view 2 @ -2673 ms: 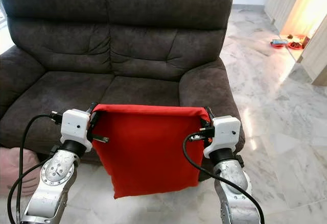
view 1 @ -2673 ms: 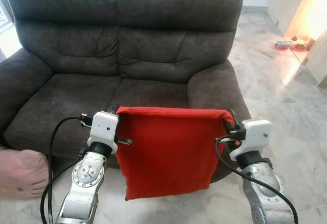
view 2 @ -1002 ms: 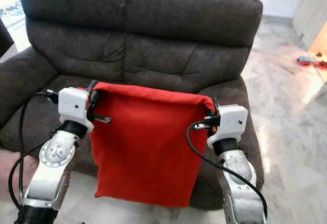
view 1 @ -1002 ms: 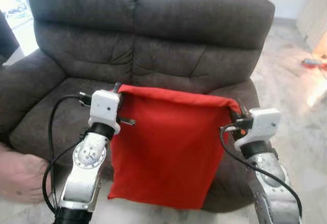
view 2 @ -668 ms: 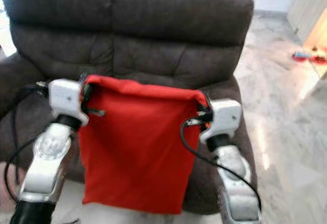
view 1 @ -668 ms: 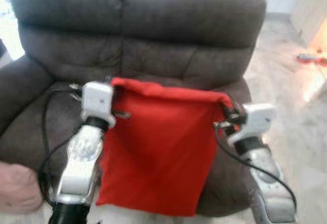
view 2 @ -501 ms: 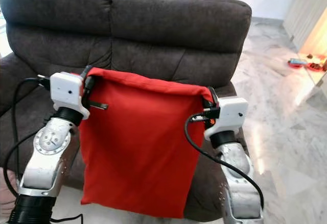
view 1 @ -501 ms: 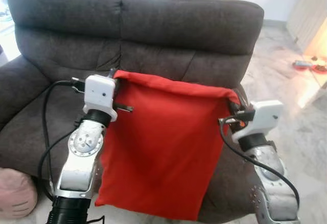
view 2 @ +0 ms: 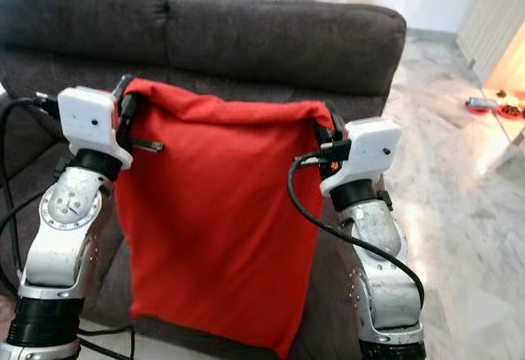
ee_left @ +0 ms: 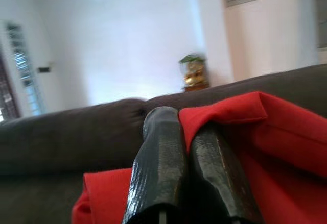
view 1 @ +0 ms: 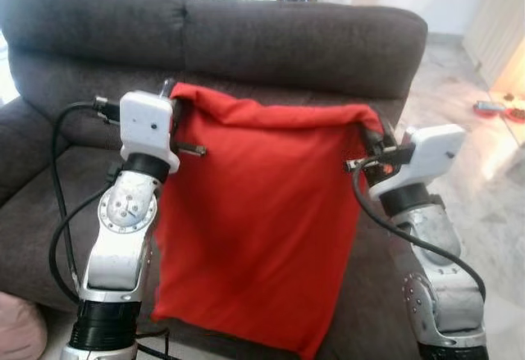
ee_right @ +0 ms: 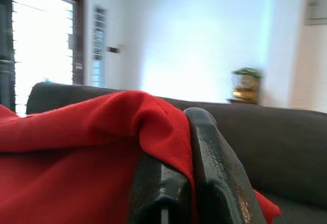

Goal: Move the pillow to the sofa from floor

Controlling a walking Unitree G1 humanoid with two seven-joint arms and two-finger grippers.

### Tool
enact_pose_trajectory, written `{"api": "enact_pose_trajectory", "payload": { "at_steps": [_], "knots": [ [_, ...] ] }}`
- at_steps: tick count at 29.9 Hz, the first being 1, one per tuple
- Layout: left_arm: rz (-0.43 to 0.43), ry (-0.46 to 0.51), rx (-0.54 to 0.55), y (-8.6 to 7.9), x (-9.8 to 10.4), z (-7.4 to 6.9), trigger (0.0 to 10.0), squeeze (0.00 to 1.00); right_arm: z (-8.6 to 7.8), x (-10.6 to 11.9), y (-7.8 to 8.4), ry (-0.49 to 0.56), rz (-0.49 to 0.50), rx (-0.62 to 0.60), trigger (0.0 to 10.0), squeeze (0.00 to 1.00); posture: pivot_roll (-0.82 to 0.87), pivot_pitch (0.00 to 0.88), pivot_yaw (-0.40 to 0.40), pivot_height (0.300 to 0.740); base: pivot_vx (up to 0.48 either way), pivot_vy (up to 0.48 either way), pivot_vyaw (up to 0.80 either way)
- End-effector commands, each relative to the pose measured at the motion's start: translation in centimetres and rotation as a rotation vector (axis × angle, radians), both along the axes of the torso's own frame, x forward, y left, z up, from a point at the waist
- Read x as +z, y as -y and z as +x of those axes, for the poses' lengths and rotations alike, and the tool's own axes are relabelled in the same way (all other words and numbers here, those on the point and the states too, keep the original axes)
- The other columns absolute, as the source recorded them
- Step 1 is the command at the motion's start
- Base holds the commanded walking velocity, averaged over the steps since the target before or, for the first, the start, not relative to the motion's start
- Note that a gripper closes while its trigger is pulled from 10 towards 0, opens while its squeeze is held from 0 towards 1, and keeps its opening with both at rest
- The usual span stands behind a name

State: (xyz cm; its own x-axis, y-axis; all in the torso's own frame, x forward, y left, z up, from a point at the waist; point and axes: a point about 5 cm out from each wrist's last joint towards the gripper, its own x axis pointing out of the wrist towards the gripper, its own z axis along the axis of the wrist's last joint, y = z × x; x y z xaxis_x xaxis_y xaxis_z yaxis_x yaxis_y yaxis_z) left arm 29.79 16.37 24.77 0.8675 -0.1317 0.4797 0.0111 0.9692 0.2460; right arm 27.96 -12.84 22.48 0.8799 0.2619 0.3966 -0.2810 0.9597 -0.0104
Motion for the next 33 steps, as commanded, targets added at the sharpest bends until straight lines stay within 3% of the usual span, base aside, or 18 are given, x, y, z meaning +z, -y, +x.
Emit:
{"api": "enact_pose_trajectory", "payload": {
  "at_steps": [1, 5, 8, 11, 14, 26, 33],
  "knots": [
    [-0.013, 0.085, -0.025, 0.5, 1.8, -0.7, 10.0, 0.0, -0.8, 2.2, 0.5, 0.097, 0.011, -0.002, 10.0, 0.0, 0.02, 0.024, -0.029, 0.74, 0.36, 0.0, 0.0],
    [-0.009, 0.069, -0.025, 0.6, 1.3, -0.6, 10.0, 0.0, -0.7, 1.8, 0.5, 0.08, 0.006, 0.005, 10.0, 0.0, 0.02, 0.02, -0.032, 0.74, 0.359, 0.0, 0.0],
    [0.038, -0.014, -0.04, 0.8, -0.5, -0.3, 10.0, 0.0, -0.5, 0.2, 0.7, 0.019, -0.016, 0.007, 10.0, 0.0, 0.02, 0.017, -0.034, 0.74, 0.089, 0.0, 0.0],
    [0.075, -0.139, -0.093, 1.3, -3.1, -0.4, 10.0, 0.0, -0.7, -2.7, 0.8, -0.105, -0.097, 0.034, 10.0, 0.0, 0.02, 0.018, -0.037, 0.74, 0.0, 0.0, 0.0],
    [0.08, -0.181, -0.109, 1.5, -3.9, -0.4, 10.0, 0.0, -0.8, -3.2, 0.9, -0.134, -0.104, 0.051, 10.0, 0.0, 0.02, 0.018, -0.037, 0.74, 0.0, 0.0, 0.0],
    [0.287, -0.287, -0.196, 3.3, -7.0, -0.9, 10.0, 0.0, -1.4, -5.6, 1.2, -0.222, -0.122, 0.096, 10.0, 0.0, 0.02, 0.01, -0.037, 0.74, 0.0, 0.0, 0.0],
    [0.293, -0.304, -0.199, 3.6, -7.6, -1.0, 10.0, 0.0, -1.7, -6.4, 1.4, -0.248, -0.118, 0.104, 10.0, 0.0, 0.01, 0.007, -0.037, 0.74, 0.0, 0.0, 0.0]
  ]
}}
